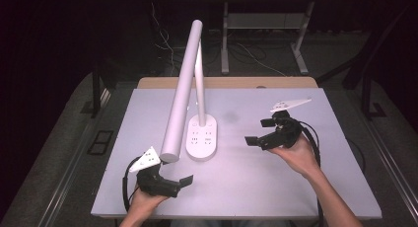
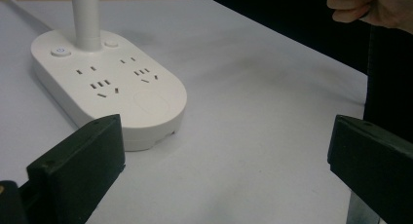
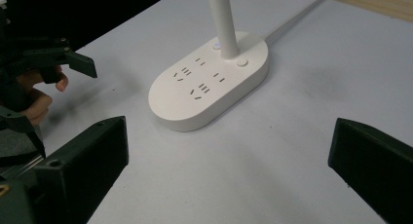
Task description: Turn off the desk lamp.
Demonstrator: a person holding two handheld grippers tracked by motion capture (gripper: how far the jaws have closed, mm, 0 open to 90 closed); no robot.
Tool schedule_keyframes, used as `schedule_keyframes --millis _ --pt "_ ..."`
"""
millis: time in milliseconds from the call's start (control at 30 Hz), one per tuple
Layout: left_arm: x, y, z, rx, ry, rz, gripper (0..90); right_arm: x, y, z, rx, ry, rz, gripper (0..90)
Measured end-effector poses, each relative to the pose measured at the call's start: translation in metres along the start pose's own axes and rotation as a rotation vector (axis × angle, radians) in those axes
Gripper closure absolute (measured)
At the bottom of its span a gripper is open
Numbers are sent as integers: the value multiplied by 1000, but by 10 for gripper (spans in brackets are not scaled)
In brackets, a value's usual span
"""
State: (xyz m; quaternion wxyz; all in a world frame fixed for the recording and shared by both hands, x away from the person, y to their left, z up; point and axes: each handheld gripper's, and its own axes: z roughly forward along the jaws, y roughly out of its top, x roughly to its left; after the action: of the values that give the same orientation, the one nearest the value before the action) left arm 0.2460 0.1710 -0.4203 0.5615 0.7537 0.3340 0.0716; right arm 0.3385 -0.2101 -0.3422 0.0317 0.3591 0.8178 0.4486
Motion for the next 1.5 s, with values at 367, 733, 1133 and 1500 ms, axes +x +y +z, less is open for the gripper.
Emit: schedule_keyframes --millis 367,733,1133,1500 --pt "0 0 0 1 -1 3 0 2 21 21 13 20 -17 10" --pt "0 0 0 -1 -4 0 0 1 40 38 6 30 -10 10" --pt "1 0 -1 -7 -5 1 0 -3 55 61 -8 56 23 79" --pt "1 0 -1 -5 -7 4 0 -9 60 78 12 40 16 262"
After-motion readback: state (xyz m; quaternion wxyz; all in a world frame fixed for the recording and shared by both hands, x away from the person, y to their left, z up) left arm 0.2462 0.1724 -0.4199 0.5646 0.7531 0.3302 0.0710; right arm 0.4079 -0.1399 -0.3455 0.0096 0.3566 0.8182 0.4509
